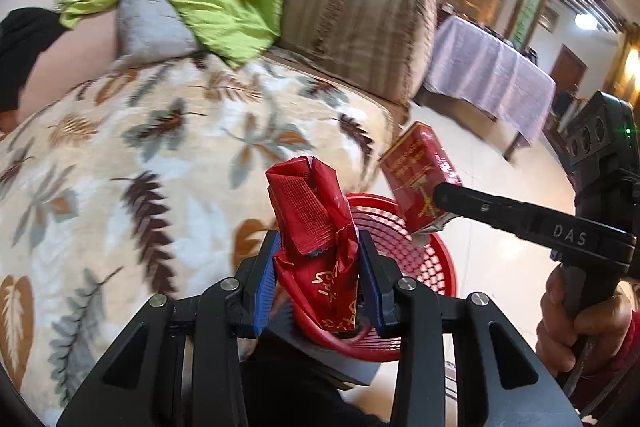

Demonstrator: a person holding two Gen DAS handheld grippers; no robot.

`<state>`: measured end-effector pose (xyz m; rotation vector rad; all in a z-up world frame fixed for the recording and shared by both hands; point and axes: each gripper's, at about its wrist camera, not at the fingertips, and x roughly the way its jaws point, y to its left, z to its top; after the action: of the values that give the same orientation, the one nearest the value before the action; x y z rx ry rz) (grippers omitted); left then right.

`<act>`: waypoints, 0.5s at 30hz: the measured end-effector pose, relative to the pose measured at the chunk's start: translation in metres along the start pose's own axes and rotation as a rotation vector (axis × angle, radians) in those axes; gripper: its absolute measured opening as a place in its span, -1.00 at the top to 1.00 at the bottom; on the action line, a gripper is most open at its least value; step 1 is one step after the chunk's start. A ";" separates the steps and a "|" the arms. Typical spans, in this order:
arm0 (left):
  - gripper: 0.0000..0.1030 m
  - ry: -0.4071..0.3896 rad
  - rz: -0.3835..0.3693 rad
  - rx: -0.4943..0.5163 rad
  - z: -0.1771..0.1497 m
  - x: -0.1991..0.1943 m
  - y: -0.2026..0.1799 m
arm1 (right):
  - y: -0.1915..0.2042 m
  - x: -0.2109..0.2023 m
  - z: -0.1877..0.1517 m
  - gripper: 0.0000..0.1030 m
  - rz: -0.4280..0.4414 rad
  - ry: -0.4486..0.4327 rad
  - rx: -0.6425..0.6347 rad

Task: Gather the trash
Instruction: 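Carry both items to the red basket and open both tools over it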

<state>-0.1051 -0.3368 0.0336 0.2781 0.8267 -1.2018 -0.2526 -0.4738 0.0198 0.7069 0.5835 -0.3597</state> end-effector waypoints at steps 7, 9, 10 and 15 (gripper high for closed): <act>-0.23 0.059 -0.042 0.026 0.000 0.025 -0.017 | -0.026 0.005 -0.004 0.32 -0.059 0.035 0.057; -0.23 0.058 -0.040 0.018 -0.001 0.023 -0.014 | -0.028 0.005 -0.004 0.26 -0.068 0.029 0.058; -0.23 0.056 -0.039 0.008 -0.001 0.021 -0.011 | -0.026 0.004 -0.003 0.26 -0.071 0.025 0.057; -0.23 0.037 -0.016 -0.052 -0.003 0.007 0.011 | -0.010 0.013 0.001 0.22 -0.037 0.031 0.032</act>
<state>-0.0958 -0.3359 0.0246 0.2521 0.8929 -1.1916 -0.2470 -0.4833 0.0077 0.7345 0.6220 -0.3943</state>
